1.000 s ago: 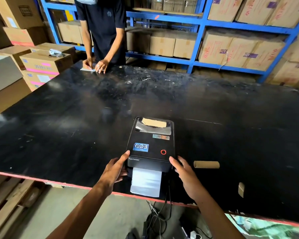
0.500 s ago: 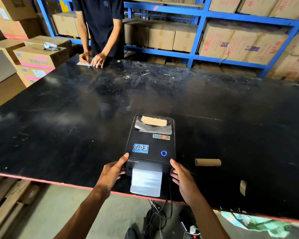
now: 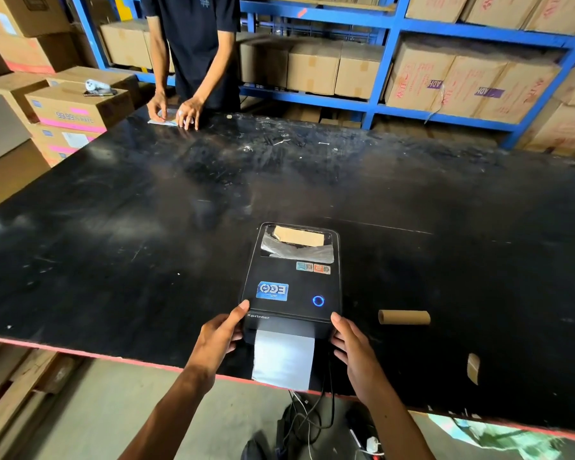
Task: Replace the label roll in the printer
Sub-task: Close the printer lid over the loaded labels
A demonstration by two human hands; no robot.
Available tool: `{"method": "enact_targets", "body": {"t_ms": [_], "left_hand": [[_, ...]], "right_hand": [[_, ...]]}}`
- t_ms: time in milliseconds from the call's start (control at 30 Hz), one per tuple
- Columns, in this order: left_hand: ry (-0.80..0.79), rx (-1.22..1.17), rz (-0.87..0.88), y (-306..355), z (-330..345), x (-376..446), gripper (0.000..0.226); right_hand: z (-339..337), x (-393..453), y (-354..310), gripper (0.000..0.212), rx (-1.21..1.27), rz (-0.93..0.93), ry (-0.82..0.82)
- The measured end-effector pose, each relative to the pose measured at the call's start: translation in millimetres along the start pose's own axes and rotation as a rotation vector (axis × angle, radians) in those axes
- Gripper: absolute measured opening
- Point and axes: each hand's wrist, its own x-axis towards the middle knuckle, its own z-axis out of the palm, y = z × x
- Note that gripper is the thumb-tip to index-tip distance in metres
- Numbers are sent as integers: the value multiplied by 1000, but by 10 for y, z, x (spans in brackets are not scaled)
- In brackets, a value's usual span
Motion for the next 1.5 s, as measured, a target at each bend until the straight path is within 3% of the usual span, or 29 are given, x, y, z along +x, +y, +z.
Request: {"method": "enact_targets", "body": {"t_ms": [600,1067,1500], "left_hand": [[-44,9,3,66,-22,-35,75],[-38,22,-1,84,-28,-35,67],[-50,27,-5,85,-40,-22,63]], "right_hand": [[20,-10,-10,15,25,5,23],[43,-56,-41,31,4,-11,32],[56,-75,-42,14,-4,-8,45]]}}
